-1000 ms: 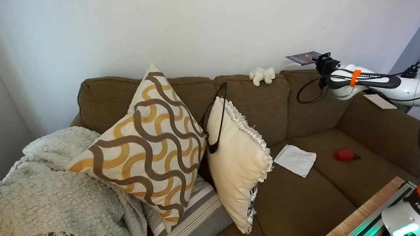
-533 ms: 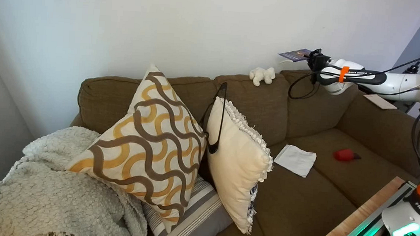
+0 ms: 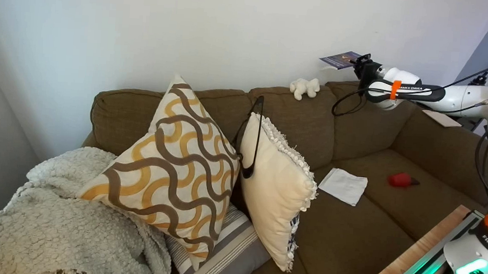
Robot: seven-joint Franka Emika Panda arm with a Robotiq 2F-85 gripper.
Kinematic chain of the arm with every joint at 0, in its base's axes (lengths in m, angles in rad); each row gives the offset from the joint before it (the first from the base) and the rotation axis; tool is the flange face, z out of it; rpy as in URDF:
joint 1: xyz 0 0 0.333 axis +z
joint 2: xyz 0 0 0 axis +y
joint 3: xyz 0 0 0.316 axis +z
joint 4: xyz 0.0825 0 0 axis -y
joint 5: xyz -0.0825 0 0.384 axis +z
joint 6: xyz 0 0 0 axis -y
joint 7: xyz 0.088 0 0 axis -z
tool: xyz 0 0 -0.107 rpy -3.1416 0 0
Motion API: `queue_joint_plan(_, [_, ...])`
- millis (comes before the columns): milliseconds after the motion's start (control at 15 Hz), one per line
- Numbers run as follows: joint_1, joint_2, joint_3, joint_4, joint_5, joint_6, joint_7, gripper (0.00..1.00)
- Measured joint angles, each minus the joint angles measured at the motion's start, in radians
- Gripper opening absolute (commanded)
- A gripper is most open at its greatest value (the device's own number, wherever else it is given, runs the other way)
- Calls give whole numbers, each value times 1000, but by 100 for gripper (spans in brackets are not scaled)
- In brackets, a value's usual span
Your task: Put the book on top of the couch
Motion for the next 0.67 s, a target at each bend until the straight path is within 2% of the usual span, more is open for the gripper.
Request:
queue_joint_plan(200, [20, 0, -41, 58, -32, 0, 46, 3])
queue_joint_plan(467, [40, 0, -134, 164, -31, -1, 104, 3])
queue_joint_plan(667, [53, 0, -179, 191, -42, -1, 181, 3])
